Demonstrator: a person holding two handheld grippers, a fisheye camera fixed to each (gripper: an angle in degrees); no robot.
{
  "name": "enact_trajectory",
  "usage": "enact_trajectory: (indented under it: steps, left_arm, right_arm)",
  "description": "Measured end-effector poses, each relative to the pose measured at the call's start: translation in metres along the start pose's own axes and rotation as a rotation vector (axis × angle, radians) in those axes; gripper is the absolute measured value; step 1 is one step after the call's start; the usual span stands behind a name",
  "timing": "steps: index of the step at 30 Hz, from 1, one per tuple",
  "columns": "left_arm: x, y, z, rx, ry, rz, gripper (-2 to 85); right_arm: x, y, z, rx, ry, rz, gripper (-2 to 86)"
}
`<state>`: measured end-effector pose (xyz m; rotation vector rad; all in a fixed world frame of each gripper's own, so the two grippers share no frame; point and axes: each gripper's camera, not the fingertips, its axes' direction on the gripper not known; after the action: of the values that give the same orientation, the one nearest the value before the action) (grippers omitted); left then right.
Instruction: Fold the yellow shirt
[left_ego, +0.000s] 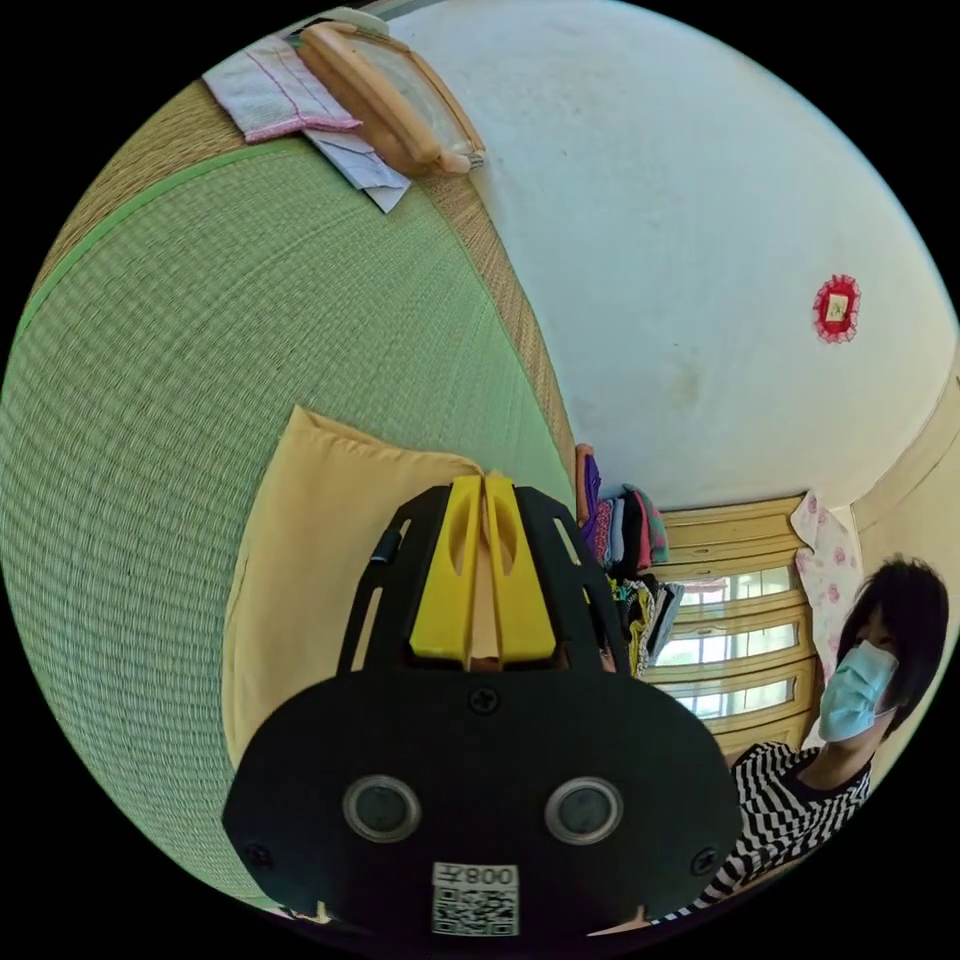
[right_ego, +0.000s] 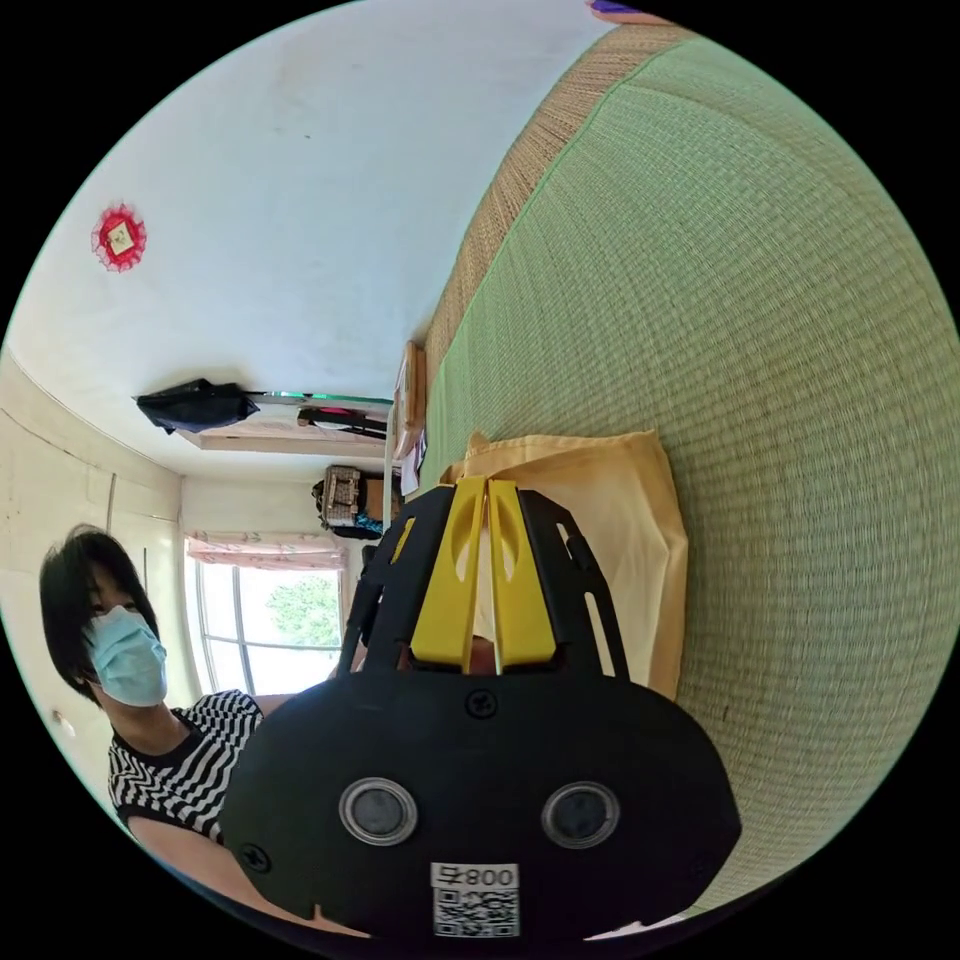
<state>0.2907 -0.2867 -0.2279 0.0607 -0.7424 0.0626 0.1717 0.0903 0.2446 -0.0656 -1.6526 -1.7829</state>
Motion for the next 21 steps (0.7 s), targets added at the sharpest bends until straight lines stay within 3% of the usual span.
enact_trajectory:
  steps: [12,21]
  left_arm:
    - [-0.029,0.004,0.009,0.037,0.051,-0.052,5.7]
    - [-0.006,0.037,0.030,-0.015,0.102,0.008,4.4]
  right_arm:
    - [0.030,-0.017,-0.006,0.014,-0.060,0.052,2.5]
    - [-0.007,-0.013,0.043,-0.182,0.071,-0.077,1.9]
